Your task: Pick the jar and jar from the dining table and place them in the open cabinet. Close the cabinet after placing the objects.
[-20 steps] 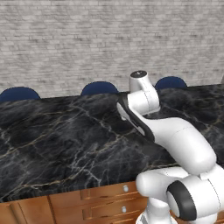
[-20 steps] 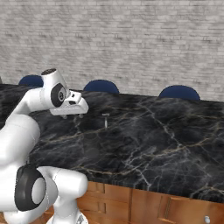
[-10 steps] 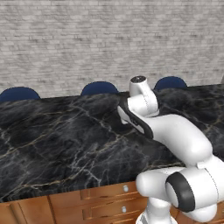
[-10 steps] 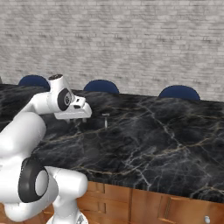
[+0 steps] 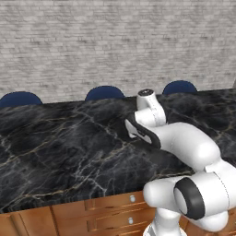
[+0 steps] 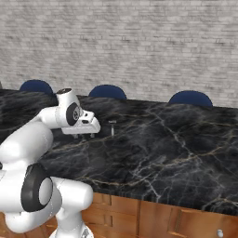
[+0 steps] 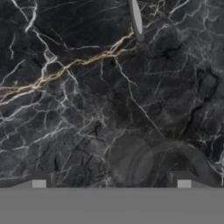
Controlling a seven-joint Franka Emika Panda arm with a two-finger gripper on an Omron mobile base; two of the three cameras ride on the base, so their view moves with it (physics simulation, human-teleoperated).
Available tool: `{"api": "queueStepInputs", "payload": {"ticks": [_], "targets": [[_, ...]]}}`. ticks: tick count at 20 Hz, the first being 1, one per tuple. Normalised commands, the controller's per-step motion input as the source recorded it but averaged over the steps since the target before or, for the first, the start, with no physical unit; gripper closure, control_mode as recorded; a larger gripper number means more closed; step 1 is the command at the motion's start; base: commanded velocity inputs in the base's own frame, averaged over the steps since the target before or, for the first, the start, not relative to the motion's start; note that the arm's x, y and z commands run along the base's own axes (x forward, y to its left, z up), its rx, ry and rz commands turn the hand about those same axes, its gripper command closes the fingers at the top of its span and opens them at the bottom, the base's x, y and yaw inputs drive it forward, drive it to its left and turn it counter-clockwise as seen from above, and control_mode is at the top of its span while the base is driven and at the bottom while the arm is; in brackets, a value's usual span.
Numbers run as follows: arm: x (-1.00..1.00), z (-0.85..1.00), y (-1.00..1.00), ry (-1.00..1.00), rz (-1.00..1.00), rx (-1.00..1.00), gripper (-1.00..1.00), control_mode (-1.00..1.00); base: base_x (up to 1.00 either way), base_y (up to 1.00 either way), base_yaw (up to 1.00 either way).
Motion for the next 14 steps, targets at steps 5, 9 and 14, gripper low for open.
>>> {"api": "queueStepInputs", "payload": {"ticks": [5,9,14], "targets": [[-0.13,-0.41,-0.36,-0.06,0.00,-0.01,-1.00,-1.00,0.00,0.00,0.00],[0.00,-0.16,-0.01,0.00,0.00,0.00,-1.00,-1.00,0.00,0.00,0.00],[0.00,-0.56,0.00,0.01,0.00,0.00,-1.00,-1.00,0.00,0.00,0.00]]}}
